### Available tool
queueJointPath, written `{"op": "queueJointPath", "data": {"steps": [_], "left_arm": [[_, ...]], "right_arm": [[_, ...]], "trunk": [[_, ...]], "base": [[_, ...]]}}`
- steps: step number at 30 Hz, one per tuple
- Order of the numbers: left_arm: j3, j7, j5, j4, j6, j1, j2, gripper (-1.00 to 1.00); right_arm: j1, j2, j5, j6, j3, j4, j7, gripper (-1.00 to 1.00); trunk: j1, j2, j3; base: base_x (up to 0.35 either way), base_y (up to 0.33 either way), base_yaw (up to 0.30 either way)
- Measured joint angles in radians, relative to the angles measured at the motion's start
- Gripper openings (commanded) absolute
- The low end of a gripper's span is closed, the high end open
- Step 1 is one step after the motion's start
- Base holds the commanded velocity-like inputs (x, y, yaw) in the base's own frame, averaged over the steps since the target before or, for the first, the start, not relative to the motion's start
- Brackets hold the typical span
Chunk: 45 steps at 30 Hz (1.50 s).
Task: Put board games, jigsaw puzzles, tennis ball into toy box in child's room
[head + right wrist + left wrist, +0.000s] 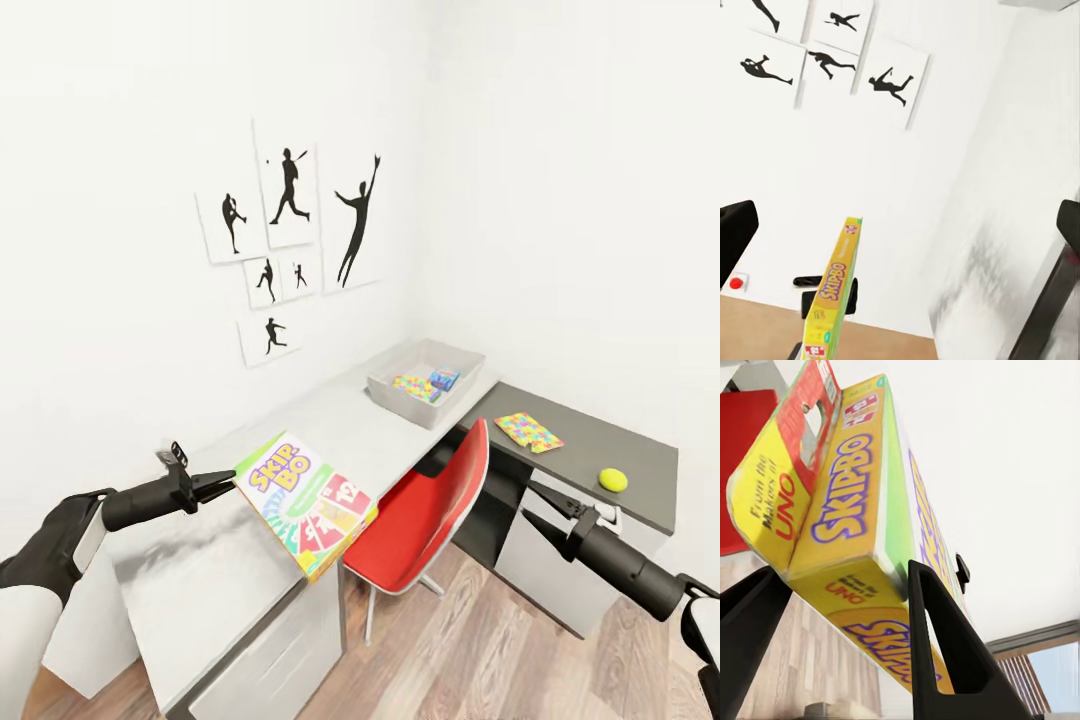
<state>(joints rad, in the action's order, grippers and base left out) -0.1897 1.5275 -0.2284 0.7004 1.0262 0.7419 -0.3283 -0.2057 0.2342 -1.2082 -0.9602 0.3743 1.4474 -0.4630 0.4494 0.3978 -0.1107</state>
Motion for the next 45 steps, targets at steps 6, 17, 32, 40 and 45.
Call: {"op": "queueJointPath", "data": {"steps": [6,17,32,40,45], "left_arm": [[0.001,0.003,-0.001,0.000,-0.011,0.000,0.001,-1.00],[-0.009,0.012,-0.011,0.000,-0.070,-0.003,-0.002,-1.00],[-0.009,0.011,-0.012,-0.007,-0.086,-0.003,-0.002,-1.00],[-0.009,0.011,-0.011,-0.007,-0.087,-0.005,-0.001,-1.00],[-0.009,0.011,-0.010,-0.007,-0.087,-0.006,-0.002,-1.00]], "right_arm": [[0.000,-0.006,0.000,0.001,0.002,-0.002,0.000,1.00],[0.000,-0.010,0.002,0.003,0.001,-0.001,0.005,1.00],[0.000,-0.009,0.000,0.001,0.001,0.010,0.008,1.00],[0.000,-0.010,0.000,0.001,-0.001,0.014,0.009,1.00],[0.000,-0.010,0.000,0.001,-0.003,0.015,0.009,1.00]], "trunk": [[0.000,0.000,0.003],[0.000,0.000,0.005],[-0.001,0.000,0.005],[-0.001,0.000,0.005],[0.000,0.000,0.005]], "base": [[0.000,0.000,-0.244],[0.026,-0.004,-0.065],[0.266,-0.156,0.000],[0.286,-0.136,0.000],[0.280,-0.136,0.000]]}}
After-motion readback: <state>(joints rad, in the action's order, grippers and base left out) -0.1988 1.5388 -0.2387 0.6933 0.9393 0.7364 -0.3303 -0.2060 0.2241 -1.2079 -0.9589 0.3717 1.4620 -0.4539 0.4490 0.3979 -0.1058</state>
